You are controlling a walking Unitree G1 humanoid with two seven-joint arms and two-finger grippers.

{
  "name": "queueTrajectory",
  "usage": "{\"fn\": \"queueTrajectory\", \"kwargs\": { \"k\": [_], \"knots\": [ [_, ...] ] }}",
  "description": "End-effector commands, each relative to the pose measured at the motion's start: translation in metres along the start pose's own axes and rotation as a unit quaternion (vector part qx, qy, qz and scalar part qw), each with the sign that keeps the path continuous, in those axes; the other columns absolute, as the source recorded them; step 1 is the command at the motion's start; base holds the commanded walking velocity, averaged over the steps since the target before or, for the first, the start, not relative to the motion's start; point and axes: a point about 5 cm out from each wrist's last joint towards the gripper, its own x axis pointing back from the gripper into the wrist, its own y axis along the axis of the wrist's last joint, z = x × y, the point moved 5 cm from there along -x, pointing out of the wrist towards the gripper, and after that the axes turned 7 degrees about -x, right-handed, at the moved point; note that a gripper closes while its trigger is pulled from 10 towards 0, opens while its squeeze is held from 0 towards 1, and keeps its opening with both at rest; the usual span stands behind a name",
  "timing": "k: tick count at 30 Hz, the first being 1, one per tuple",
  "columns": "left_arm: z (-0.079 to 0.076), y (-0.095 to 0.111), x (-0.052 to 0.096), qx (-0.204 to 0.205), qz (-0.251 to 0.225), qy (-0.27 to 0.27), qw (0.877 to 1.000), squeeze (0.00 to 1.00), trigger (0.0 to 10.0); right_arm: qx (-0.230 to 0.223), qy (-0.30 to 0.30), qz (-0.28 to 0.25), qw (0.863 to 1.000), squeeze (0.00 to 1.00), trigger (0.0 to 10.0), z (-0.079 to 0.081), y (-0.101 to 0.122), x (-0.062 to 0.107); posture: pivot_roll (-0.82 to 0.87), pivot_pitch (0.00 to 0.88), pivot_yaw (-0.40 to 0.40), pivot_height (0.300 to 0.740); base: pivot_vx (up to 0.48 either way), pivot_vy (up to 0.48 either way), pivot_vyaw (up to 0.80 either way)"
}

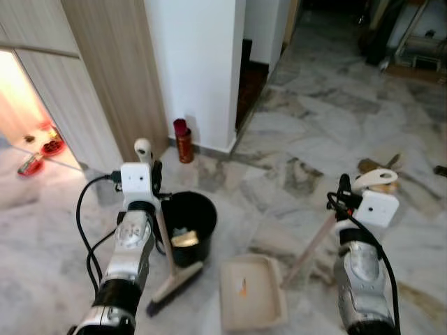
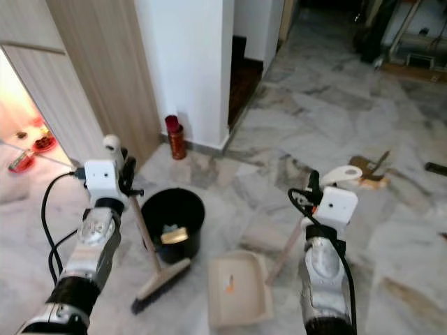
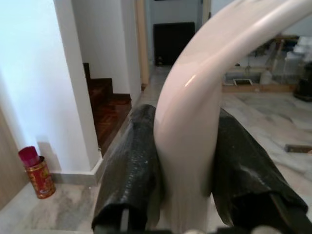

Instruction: Sweep floor

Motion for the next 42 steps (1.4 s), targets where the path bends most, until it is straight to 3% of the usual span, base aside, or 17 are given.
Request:
{"fn": "queueTrajectory", "kwargs": {
  "k": [1,24,42],
  "knots": [
    [0.001,0.014,-0.005,-0.008,-0.026,0.000,1.000,0.00,10.0,-0.007,-0.001,-0.019,1.000,0.00,10.0,0.001,0.008,-0.003,-0.02,0.026,0.001,0.740,0.000,-0.398,0.00],
    [-0.016,0.014,-0.006,0.004,-0.027,-0.020,0.999,0.00,10.0,-0.008,-0.006,-0.019,1.000,0.00,10.0,0.001,0.005,-0.003,-0.06,0.000,0.010,0.740,0.000,-0.401,0.00],
    [-0.018,0.014,-0.006,0.002,-0.030,-0.027,0.999,0.00,10.0,-0.015,-0.015,-0.013,1.000,0.00,10.0,-0.001,0.000,0.000,-0.06,0.000,0.015,0.740,0.000,-0.395,-0.03]
  ]
}}
